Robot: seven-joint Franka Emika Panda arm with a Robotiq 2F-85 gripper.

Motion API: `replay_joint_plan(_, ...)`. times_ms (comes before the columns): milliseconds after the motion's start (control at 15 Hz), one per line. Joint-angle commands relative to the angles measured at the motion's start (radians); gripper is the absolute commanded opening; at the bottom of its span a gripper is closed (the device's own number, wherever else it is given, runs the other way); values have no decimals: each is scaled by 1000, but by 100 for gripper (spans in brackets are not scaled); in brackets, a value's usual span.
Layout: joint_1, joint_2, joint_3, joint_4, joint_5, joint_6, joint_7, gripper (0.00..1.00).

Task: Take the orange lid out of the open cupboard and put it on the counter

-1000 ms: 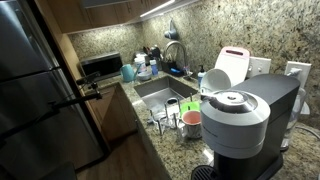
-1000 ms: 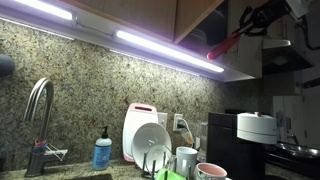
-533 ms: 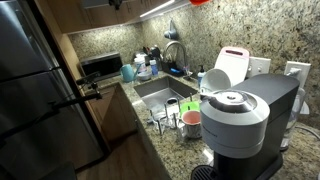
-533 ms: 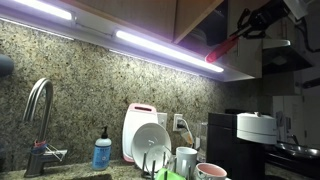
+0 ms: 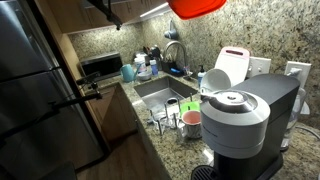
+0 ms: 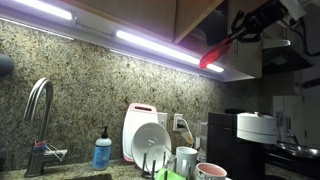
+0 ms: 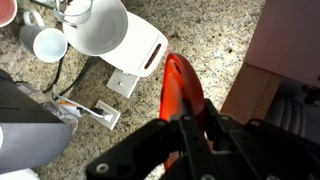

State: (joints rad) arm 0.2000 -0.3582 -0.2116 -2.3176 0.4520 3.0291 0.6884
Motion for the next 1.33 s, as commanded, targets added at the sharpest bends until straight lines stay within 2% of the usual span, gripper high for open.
replay_joint_plan(0, 141, -11, -98, 9, 111, -28, -70, 4)
replay_joint_plan(133, 242, -17, -168, 14, 197, -20, -116, 4)
replay_joint_plan(600, 522, -34, -392, 30, 434, -22, -279, 4)
replay_joint_plan(800, 619, -56, -477, 36, 526, -22, -331, 4)
replay_joint_plan(1267, 763, -84, -616, 35, 646, -25, -396, 4)
